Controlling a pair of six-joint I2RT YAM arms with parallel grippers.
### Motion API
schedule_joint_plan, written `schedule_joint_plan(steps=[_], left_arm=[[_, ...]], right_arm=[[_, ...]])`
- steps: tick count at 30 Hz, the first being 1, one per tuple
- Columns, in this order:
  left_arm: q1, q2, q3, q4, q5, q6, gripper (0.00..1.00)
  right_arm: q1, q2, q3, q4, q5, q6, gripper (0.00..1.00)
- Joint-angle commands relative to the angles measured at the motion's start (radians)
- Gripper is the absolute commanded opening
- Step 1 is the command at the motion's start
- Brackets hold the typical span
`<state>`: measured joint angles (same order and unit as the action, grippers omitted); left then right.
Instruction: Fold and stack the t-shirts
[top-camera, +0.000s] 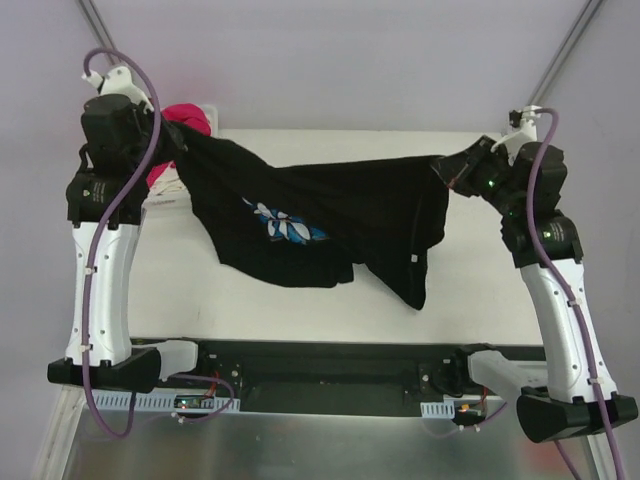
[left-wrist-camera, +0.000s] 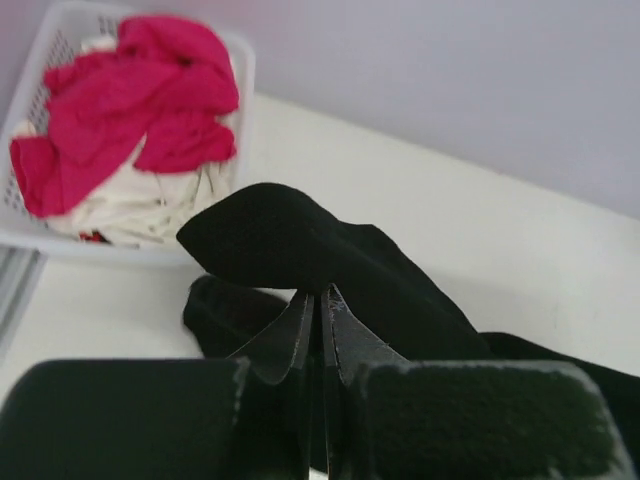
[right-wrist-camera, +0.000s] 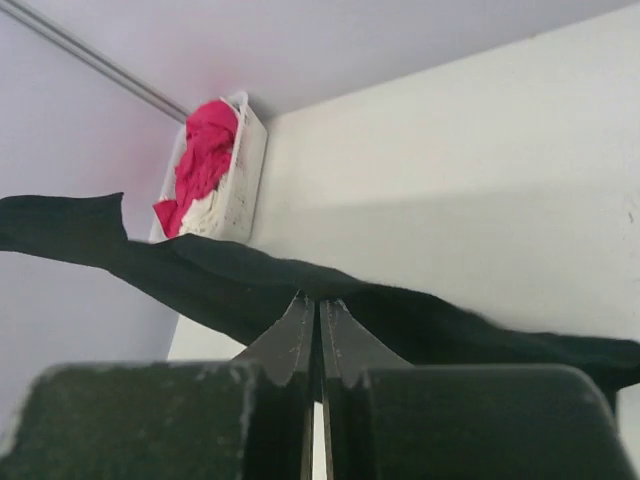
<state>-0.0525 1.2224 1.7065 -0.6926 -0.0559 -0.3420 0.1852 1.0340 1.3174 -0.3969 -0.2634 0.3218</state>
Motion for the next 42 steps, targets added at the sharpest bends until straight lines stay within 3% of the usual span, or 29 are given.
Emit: schedule_joint_plan(steps=[1, 5, 8, 12, 13, 16, 19, 21, 25, 26, 30, 33, 36, 42], left_arm=[[0.022, 0.066, 0.183, 0.005, 0.005, 0.11, 0.0], [0.028, 0.091, 0.272, 0.005, 0.054, 0.115, 0.0], [0.028, 0.046, 0.172, 0.011, 0.199, 0.077, 0.0], [0.01, -0.095, -0.241, 0.122, 0.427, 0.021, 0.0], [-0.009, -0.157, -0.434, 0.186, 0.444, 0.006, 0.0], [-0.177, -0.222, -0.704, 0.235, 0.354, -0.006, 0.0], [-0.328, -0.247, -0.871, 0.254, 0.276, -0.105, 0.0], [-0.419, -0.267, -0.948, 0.297, 0.234, -0.146, 0.0], [-0.501, -0.305, -1.064, 0.298, 0.18, -0.234, 0.0], [-0.512, -0.307, -1.071, 0.279, 0.156, -0.262, 0.09], [-0.527, -0.323, -1.052, 0.121, 0.033, -0.356, 0.72], [-0.523, -0.351, -0.977, 0.042, -0.096, -0.394, 0.85], [-0.446, -0.342, -0.915, -0.002, -0.084, -0.414, 0.85], [-0.273, -0.317, -0.975, -0.001, 0.004, -0.417, 0.79]], right_arm=[[-0.055, 0.034, 0.114, -0.057, -0.072, 0.011, 0.01], [-0.099, 0.052, 0.195, -0.112, -0.062, -0.006, 0.01], [-0.121, 0.041, 0.175, -0.167, -0.037, 0.011, 0.01], [-0.128, -0.018, -0.031, -0.218, -0.022, 0.017, 0.01], [-0.128, -0.038, -0.096, -0.214, -0.017, 0.017, 0.01], [-0.13, -0.093, -0.319, -0.162, -0.017, 0.02, 0.01], [-0.13, -0.094, -0.459, -0.119, -0.016, 0.011, 0.01], [-0.13, -0.078, -0.503, -0.074, -0.019, 0.016, 0.01], [-0.13, -0.009, -0.534, -0.031, -0.039, -0.004, 0.01], [-0.13, 0.018, -0.527, -0.031, -0.043, -0.015, 0.01], [-0.13, 0.066, -0.503, -0.054, -0.059, -0.049, 0.01], [-0.128, 0.063, -0.5, -0.063, -0.062, -0.061, 0.01], [-0.128, 0.06, -0.497, -0.065, -0.063, -0.064, 0.01], [-0.128, 0.063, -0.495, -0.072, -0.065, -0.063, 0.01]])
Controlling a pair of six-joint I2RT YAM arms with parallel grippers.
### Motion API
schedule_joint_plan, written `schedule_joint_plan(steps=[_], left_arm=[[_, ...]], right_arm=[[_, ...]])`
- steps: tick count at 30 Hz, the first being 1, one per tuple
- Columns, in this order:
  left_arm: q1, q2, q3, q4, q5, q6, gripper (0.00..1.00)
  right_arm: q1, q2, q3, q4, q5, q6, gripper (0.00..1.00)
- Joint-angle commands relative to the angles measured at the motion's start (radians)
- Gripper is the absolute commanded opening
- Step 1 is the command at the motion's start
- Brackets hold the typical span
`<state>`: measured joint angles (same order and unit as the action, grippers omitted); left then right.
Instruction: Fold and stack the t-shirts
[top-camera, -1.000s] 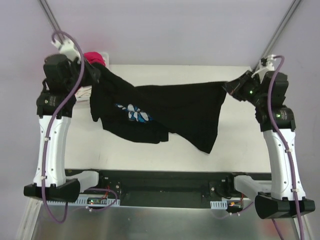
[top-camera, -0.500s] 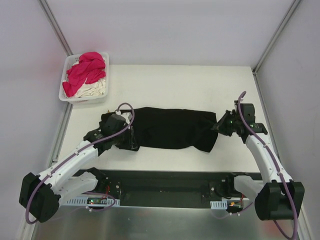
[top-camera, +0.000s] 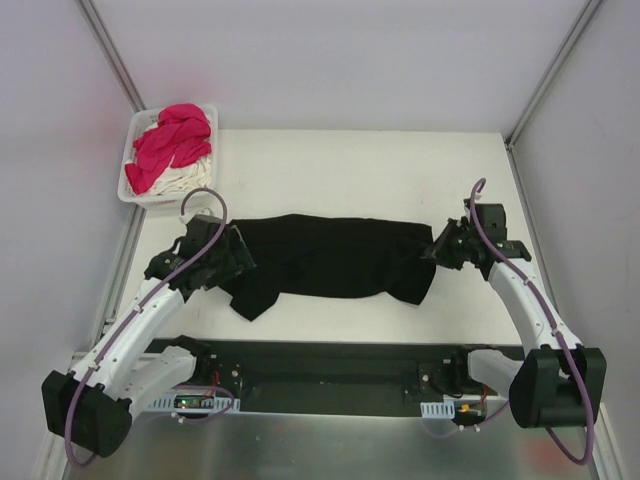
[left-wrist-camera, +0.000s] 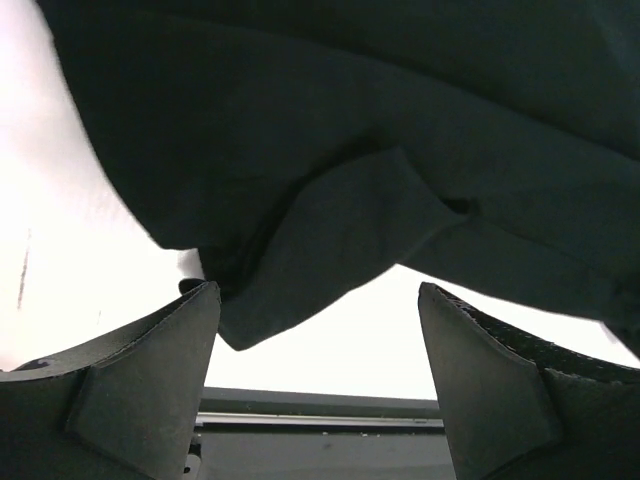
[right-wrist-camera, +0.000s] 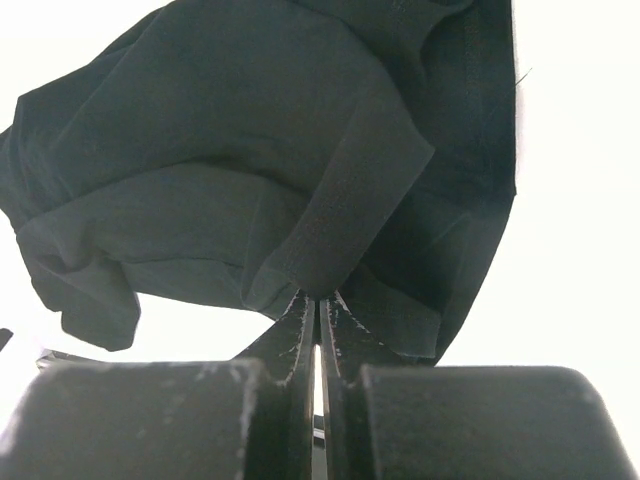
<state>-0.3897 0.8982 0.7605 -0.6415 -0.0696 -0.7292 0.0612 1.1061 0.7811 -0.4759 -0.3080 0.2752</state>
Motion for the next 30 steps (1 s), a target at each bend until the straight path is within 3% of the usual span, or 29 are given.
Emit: schedule_joint_plan(steps=[1, 5, 9, 16, 21, 30], left_arm=[[0.069, -0.005, -0.035, -0.053, 0.016, -0.018, 0.79], [0.118, -0.025, -0.061, -0.063, 0.067, -0.024, 0.79], [0.126, -0.057, -0.163, -0.095, 0.065, -0.168, 0.77], [0.259, -0.145, -0.268, -0.1, 0.099, -0.228, 0.76], [0.307, -0.219, -0.357, 0.038, 0.146, -0.237, 0.73], [0.31, -0.173, -0.467, 0.227, 0.217, -0.217, 0.59]], right_arm=[[-0.004, -0.008, 0.041, 0.005, -0.02, -0.016, 0.01], [-0.004, -0.003, 0.033, 0.002, -0.022, -0.013, 0.01], [-0.003, 0.011, 0.035, 0.01, -0.026, -0.007, 0.01], [0.005, 0.055, 0.06, -0.009, -0.037, -0.022, 0.01], [0.008, 0.07, 0.056, -0.003, -0.039, -0.025, 0.01], [0.012, 0.092, 0.07, -0.006, -0.037, -0.028, 0.01]])
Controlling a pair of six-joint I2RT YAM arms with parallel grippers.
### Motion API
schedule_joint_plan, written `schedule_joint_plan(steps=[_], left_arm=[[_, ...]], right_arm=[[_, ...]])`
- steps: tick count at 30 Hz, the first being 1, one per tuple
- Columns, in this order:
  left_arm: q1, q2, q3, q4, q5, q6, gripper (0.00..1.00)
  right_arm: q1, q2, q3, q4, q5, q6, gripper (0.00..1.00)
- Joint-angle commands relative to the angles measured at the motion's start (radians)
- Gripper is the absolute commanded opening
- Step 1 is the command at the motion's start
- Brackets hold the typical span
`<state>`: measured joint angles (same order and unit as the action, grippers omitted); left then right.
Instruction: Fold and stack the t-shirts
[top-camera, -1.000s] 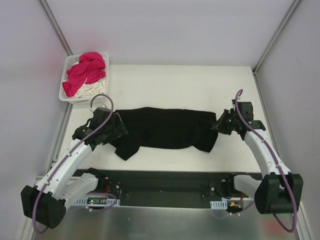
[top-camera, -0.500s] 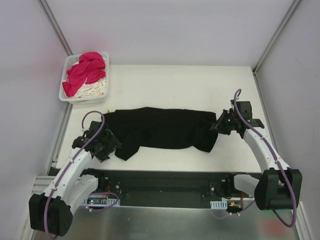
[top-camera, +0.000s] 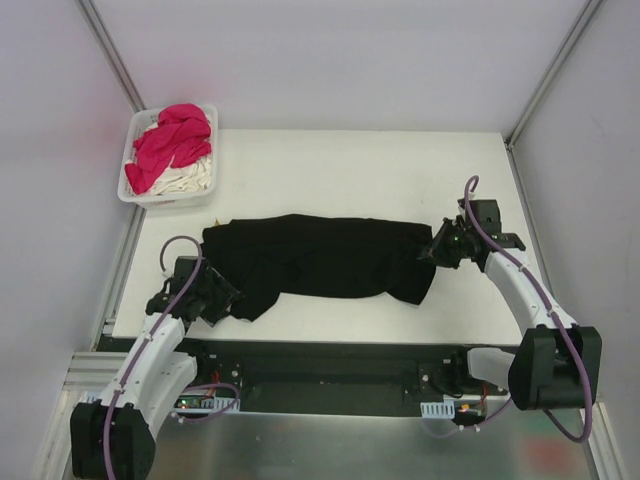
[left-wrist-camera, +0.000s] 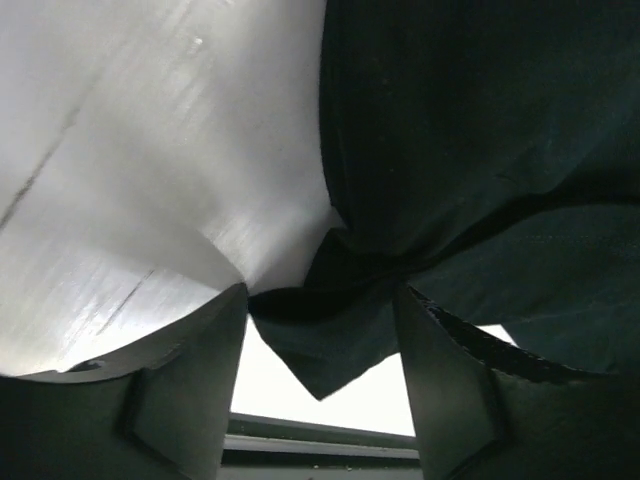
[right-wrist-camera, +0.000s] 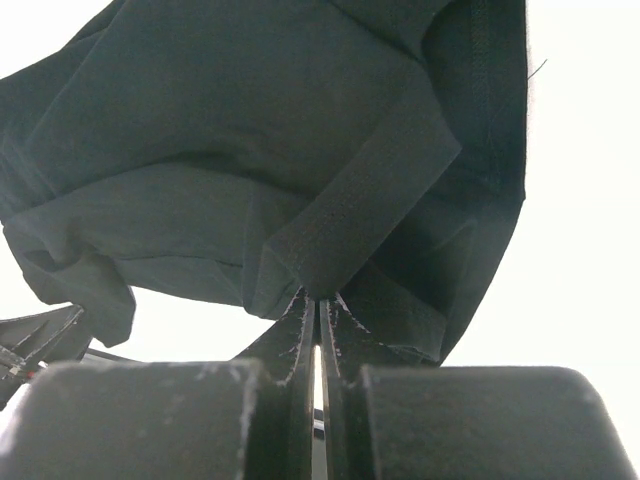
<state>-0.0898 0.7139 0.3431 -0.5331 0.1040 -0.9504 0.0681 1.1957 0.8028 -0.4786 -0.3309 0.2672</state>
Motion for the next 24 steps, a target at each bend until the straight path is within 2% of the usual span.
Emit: schedule_joint_plan(steps=[1, 2, 4, 6, 8, 9, 13, 16, 20, 24], left_arm=[[0.009, 0.013, -0.053, 0.137, 0.046, 0.007, 0.54], [0.01, 0.018, -0.052, 0.154, 0.066, 0.013, 0.42], [0.01, 0.018, -0.017, 0.17, 0.074, 0.038, 0.23], [0.01, 0.016, 0.046, 0.167, 0.088, 0.082, 0.12], [0.01, 0.012, 0.114, 0.16, 0.097, 0.107, 0.09], [0.009, 0.013, 0.138, 0.154, 0.1, 0.136, 0.01], [-0.034, 0.048, 0.29, 0.075, 0.077, 0.225, 0.0], [-0.131, 0.132, 0.408, 0.073, 0.004, 0.294, 0.0], [-0.244, 0.365, 0.558, 0.157, 0.002, 0.453, 0.0], [-0.274, 0.589, 0.588, 0.237, 0.011, 0.49, 0.0]], right_arm=[[0.009, 0.002, 0.049, -0.005, -0.014, -0.017, 0.01], [0.009, 0.002, 0.049, -0.005, -0.013, -0.017, 0.01], [0.01, -0.001, 0.047, -0.011, -0.007, -0.016, 0.01], [0.01, -0.004, 0.047, -0.011, -0.004, -0.014, 0.01], [0.01, -0.005, 0.047, -0.012, 0.001, -0.01, 0.01], [0.01, -0.004, 0.047, -0.008, 0.001, -0.008, 0.01], [0.013, 0.005, 0.049, -0.002, 0.001, -0.002, 0.01], [0.016, 0.015, 0.047, 0.011, 0.004, 0.009, 0.01], [0.019, 0.034, 0.039, 0.046, -0.003, 0.03, 0.01], [0.027, 0.047, 0.041, 0.057, 0.004, 0.04, 0.01]])
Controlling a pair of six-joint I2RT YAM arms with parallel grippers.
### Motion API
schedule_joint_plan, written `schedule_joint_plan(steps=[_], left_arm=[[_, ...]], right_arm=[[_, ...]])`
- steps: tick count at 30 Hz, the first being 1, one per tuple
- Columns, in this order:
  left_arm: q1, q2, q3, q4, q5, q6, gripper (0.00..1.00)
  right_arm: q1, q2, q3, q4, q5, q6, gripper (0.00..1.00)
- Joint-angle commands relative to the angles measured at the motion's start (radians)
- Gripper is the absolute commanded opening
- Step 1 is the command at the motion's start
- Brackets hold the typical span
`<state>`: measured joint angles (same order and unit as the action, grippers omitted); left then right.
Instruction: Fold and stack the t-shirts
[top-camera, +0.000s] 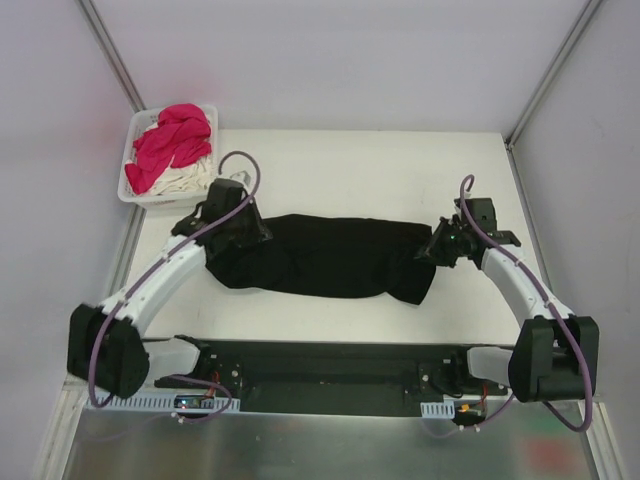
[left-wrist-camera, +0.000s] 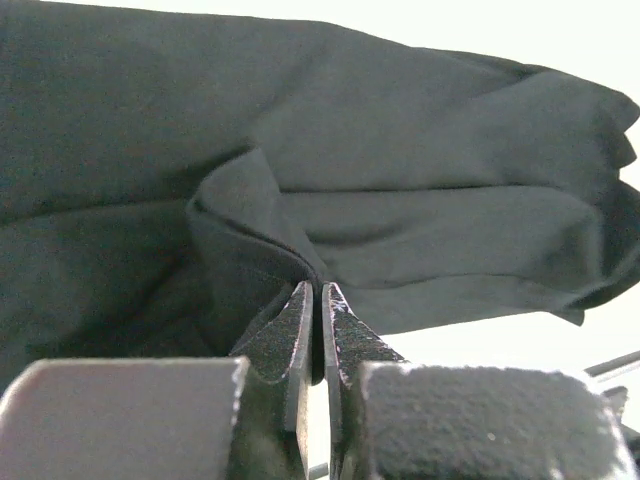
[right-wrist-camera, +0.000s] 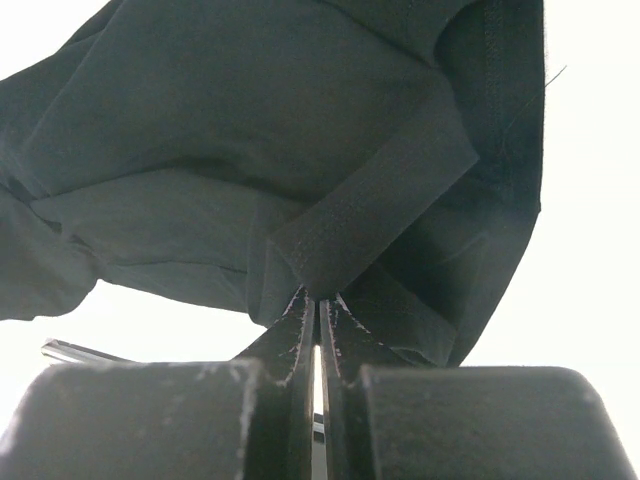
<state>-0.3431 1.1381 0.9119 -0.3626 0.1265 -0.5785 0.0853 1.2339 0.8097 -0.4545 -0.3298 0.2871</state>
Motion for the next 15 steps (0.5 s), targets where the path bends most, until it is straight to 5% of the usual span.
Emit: schedule_joint_plan(steps=[1, 5, 7, 8, 10, 11, 12, 15], left_arm=[[-0.02, 0.193, 0.015, 0.073, -0.017, 0.12, 0.0], [-0.019, 0.261, -0.019, 0.079, -0.022, 0.125, 0.0], [-0.017, 0.232, -0.042, 0.073, -0.042, 0.117, 0.11], [-0.014, 0.213, -0.068, 0.065, -0.065, 0.102, 0.22], [-0.001, 0.151, -0.094, 0.041, -0.067, 0.086, 0.63], [0.019, 0.126, -0.119, 0.027, -0.068, 0.059, 0.74], [0.026, 0.074, -0.129, 0.016, -0.071, 0.045, 0.83], [0.055, -0.024, -0.145, -0.024, -0.051, 0.006, 0.89]], right_arm=[[0.011, 0.007, 0.031, 0.039, 0.005, 0.018, 0.01], [0.014, 0.007, 0.025, 0.051, 0.012, 0.029, 0.01], [0.014, 0.01, 0.023, 0.054, 0.014, 0.029, 0.01], [0.014, 0.013, 0.022, 0.053, 0.014, 0.027, 0.01], [0.014, 0.022, 0.023, 0.053, 0.014, 0.027, 0.01], [0.013, 0.025, 0.025, 0.051, 0.011, 0.026, 0.01], [0.014, 0.035, 0.032, 0.047, 0.011, 0.023, 0.01], [0.013, 0.047, 0.043, 0.039, 0.006, 0.018, 0.01]])
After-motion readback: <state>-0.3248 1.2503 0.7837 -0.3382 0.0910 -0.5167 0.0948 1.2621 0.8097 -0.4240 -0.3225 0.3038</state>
